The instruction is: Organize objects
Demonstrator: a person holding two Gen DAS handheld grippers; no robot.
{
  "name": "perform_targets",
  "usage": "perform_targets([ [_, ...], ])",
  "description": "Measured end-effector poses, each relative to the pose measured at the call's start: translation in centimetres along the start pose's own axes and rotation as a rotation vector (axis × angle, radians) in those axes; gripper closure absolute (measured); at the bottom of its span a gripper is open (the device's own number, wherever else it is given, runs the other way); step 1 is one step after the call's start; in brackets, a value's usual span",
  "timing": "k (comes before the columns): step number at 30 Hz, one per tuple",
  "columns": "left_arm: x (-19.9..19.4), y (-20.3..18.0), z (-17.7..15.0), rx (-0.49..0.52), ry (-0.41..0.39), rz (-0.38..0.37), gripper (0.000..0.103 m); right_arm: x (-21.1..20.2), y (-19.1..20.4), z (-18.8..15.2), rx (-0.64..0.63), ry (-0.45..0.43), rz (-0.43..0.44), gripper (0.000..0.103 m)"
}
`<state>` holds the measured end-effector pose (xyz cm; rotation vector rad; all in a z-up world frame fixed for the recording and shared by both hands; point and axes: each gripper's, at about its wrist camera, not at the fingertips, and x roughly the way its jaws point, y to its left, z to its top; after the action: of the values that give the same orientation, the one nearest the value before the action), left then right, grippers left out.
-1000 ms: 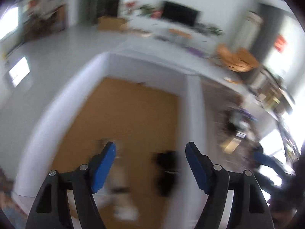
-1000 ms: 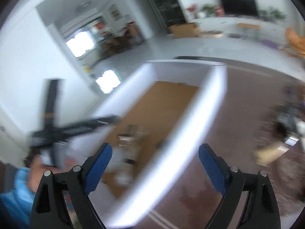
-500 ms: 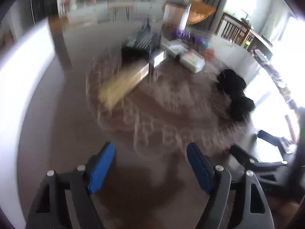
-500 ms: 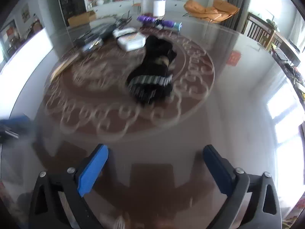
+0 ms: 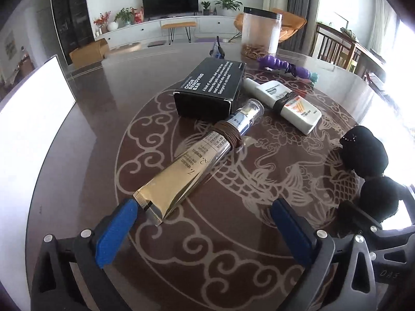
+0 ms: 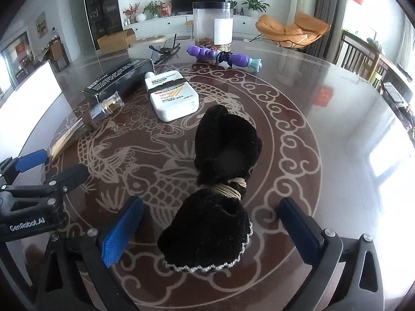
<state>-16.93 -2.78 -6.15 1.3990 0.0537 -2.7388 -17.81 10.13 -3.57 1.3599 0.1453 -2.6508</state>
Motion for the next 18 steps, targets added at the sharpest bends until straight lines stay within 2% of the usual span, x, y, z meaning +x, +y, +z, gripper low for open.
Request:
perform_targets([
  [18, 0.13, 0.00, 0.01, 0.000, 0.001, 0.000, 0.000, -0.36, -0.13, -0.31, 0.000, 0.000, 0.000, 0.000],
])
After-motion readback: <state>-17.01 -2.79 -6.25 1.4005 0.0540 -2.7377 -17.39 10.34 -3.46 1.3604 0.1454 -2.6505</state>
